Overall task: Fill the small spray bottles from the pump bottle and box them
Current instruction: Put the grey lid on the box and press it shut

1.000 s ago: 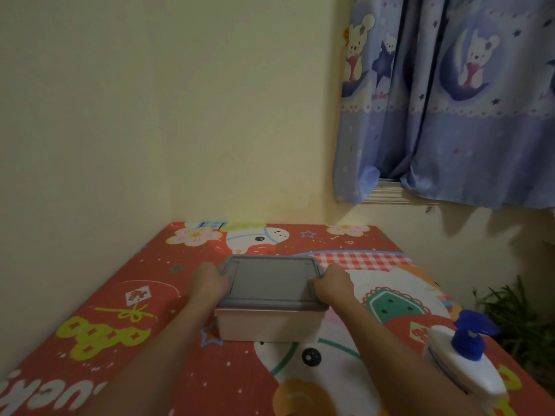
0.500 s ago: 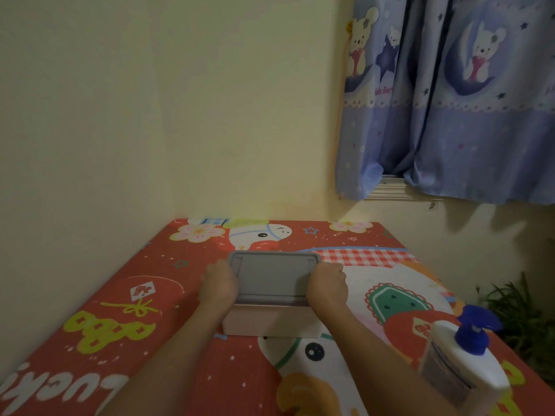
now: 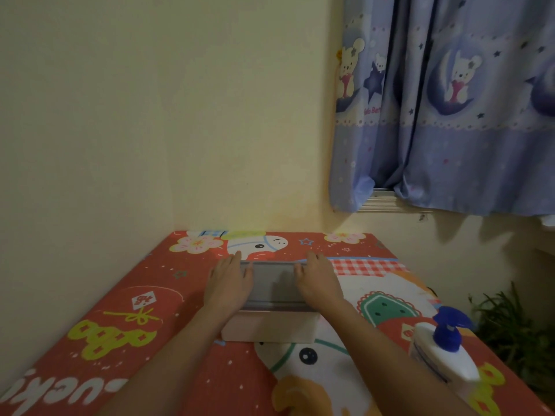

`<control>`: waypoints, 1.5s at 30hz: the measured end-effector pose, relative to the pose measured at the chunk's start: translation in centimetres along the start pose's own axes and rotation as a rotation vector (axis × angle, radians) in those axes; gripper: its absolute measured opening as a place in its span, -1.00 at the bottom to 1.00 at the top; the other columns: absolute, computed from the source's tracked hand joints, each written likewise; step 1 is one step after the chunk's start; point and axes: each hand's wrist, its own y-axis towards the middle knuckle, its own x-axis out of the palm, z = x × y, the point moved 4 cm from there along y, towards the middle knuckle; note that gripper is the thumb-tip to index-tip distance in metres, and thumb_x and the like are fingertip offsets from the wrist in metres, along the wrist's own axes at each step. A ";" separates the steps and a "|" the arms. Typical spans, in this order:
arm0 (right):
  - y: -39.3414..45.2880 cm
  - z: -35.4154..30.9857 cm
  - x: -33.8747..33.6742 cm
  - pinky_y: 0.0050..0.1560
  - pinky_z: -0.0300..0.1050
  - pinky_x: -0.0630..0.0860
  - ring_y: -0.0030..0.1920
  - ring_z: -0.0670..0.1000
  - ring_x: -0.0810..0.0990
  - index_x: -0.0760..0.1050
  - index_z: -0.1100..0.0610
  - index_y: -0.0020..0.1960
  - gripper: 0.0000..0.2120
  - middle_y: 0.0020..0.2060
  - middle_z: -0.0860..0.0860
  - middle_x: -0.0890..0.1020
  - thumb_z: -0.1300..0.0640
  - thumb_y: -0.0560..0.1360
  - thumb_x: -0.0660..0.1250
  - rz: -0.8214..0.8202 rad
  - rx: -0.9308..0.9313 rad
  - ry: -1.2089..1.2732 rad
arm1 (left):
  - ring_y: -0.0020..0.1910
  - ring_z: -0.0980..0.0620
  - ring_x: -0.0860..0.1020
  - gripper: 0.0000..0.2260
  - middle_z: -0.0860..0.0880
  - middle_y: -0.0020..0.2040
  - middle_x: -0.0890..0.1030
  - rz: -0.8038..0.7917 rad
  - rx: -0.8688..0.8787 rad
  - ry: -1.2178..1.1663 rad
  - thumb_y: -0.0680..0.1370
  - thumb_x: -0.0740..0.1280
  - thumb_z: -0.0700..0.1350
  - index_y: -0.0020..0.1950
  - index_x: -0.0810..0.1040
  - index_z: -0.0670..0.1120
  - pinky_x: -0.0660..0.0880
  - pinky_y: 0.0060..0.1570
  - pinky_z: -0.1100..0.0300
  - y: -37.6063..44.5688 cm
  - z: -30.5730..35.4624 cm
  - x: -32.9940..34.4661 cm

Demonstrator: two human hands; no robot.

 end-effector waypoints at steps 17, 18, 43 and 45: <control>-14.1 5.3 -5.8 -0.30 -0.18 0.43 -0.28 -0.13 0.50 0.42 0.00 -0.04 -0.89 -0.29 -0.11 0.53 0.19 0.58 0.19 0.348 -0.020 0.411 | 0.52 -0.03 0.21 -0.59 -0.06 0.51 0.33 0.047 0.114 -0.203 0.65 0.16 -0.03 0.49 0.31 -0.08 0.15 0.50 0.04 -6.8 2.4 1.5; -14.8 5.9 -5.8 -0.30 -0.19 0.43 -0.29 -0.13 0.50 0.43 0.00 -0.05 -0.89 -0.31 -0.12 0.52 0.19 0.57 0.20 0.373 -0.015 0.404 | 0.50 -0.04 0.25 -0.61 -0.07 0.48 0.37 0.056 0.113 -0.213 0.64 0.17 -0.04 0.46 0.34 -0.08 0.19 0.48 0.03 -7.0 2.5 1.7; -19.8 16.6 -7.4 -0.08 0.01 0.56 -0.01 -0.05 0.55 0.27 -0.10 0.34 -0.27 0.05 -0.16 0.53 0.04 0.27 0.56 0.364 0.349 0.472 | 0.16 -0.01 0.43 -0.80 0.02 0.08 0.58 0.202 0.261 -0.275 0.60 0.24 -0.19 0.20 0.54 -0.07 0.32 0.08 0.22 -9.6 5.4 3.3; -19.7 16.6 -7.1 -0.10 -0.04 0.53 -0.01 -0.06 0.54 0.29 -0.10 0.34 -0.29 0.03 -0.16 0.53 0.03 0.29 0.55 0.374 0.346 0.468 | 0.16 0.00 0.43 -0.79 0.02 0.08 0.59 0.202 0.253 -0.271 0.60 0.24 -0.19 0.20 0.54 -0.07 0.32 0.08 0.21 -9.6 5.1 3.2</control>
